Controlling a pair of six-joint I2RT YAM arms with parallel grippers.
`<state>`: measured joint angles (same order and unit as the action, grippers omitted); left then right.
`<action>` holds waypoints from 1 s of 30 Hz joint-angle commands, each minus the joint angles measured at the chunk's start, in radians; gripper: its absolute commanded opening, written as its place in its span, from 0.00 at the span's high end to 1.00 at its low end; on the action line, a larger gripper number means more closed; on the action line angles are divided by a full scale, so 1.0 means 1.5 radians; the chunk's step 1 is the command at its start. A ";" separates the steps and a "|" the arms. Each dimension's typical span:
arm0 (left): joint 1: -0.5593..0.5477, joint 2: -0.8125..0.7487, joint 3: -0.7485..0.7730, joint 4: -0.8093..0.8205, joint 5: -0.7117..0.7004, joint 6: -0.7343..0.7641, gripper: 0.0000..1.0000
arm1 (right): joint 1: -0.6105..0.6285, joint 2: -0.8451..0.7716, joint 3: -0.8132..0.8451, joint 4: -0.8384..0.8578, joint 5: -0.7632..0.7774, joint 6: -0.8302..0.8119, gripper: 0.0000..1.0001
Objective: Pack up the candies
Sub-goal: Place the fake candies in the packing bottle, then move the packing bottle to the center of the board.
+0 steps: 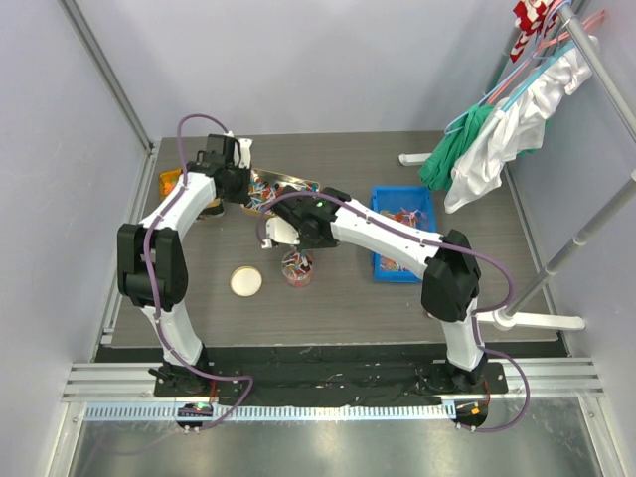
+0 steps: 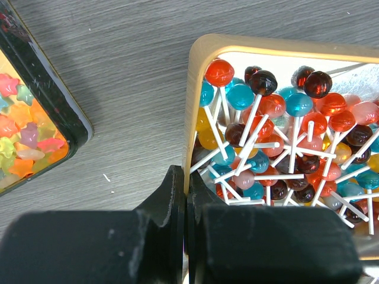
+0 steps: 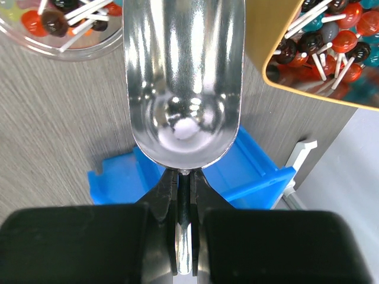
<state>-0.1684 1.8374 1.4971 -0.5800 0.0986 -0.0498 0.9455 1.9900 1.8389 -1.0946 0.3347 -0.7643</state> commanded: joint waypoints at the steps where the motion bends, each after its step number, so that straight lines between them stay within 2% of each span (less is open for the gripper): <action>1: 0.004 -0.012 0.018 0.036 0.030 -0.020 1.00 | -0.015 -0.003 0.009 0.030 -0.001 0.001 0.99; 11: 0.005 -0.008 0.022 0.037 0.034 -0.021 1.00 | -0.023 -0.079 -0.093 0.005 -0.166 -0.001 0.99; 30: 0.005 -0.005 0.022 0.036 0.032 -0.020 1.00 | -0.031 -0.141 -0.118 0.063 -0.213 0.042 0.99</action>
<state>-0.1680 1.8374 1.4971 -0.5800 0.1055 -0.0502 0.9028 1.8557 1.6547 -1.0325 0.0494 -0.7238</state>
